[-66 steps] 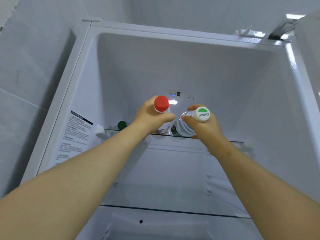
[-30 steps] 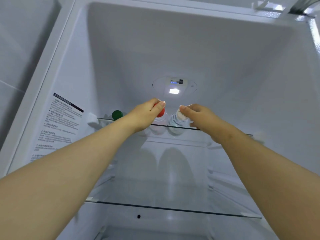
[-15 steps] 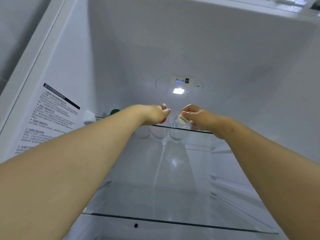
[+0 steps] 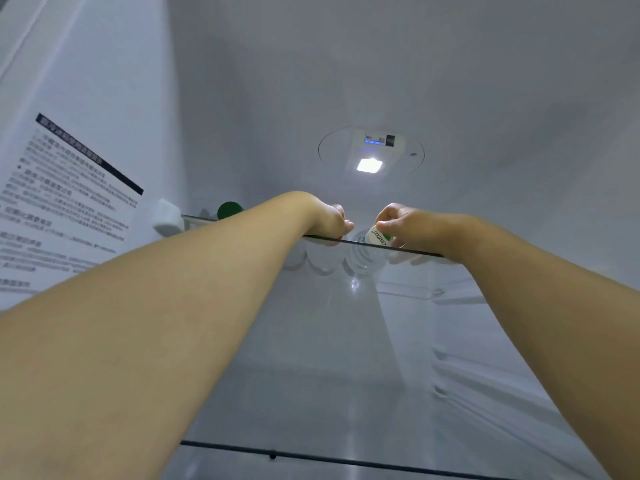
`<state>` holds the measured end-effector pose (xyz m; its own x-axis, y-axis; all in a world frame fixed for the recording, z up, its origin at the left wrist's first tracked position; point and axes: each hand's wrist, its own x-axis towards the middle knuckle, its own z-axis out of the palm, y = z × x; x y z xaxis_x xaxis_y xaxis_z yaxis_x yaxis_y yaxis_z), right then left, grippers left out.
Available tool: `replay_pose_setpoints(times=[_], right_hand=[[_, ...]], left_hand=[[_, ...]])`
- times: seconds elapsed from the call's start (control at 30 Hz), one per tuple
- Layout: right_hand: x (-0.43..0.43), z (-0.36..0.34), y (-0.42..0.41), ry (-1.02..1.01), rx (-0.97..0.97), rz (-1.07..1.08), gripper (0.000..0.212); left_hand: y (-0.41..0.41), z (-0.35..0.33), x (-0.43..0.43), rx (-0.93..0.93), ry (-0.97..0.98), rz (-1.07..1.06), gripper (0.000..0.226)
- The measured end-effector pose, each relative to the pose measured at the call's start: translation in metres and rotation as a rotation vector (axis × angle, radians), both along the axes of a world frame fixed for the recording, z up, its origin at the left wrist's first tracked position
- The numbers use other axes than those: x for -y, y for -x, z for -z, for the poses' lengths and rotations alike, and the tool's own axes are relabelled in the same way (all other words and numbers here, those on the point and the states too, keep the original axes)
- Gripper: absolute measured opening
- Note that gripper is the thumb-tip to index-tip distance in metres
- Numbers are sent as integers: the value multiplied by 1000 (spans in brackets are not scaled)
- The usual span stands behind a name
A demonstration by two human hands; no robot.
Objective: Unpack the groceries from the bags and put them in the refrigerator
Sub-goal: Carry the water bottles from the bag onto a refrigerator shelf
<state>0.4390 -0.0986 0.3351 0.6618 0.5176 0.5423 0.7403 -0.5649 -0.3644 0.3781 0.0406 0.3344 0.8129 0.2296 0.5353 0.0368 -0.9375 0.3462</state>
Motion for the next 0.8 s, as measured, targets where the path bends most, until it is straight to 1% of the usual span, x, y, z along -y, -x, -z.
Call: replay_pose_setpoints(times=[0.07,0.1,0.17,0.23,0.27,0.3,0.37,0.4,0.5,0.6,0.7,0.8], right_hand=[[0,-1,-1,20,-14,6,14],[-1,-2,-1,29,-14,9,14],[-1,-2,-2,38,-11,10,15],[0,-2,-1,43,-7,11,17],[-1,-2,-1,43,-4,12,17],[-1,-2,-1,42,1,16,17],[-3,-1,-1,40,10,30,15],[-3,0,-1,35,16,37,14],[-5,2,4,16,31,62,14],[-4,5,9,-37,53,52,16],[0,7,12,-135,132,48,15],[3,15,17,-151,187,75,19]], left_hand=[[-5,0,-2,25,30,42,12],[-5,0,-3,3,21,28,11],[-2,-1,-2,-85,-55,-95,11],[2,-2,-2,-110,-161,-189,29],[2,-4,-3,-110,-176,-187,36],[1,-4,-2,-111,-171,-172,36],[0,-3,-3,-114,-143,-149,31],[-2,-3,-4,-101,-140,-140,31],[3,-3,-3,-22,-164,-101,35],[8,-1,-4,87,-174,-87,28],[14,1,-4,223,-230,-190,20],[17,5,-1,334,-288,-225,21]])
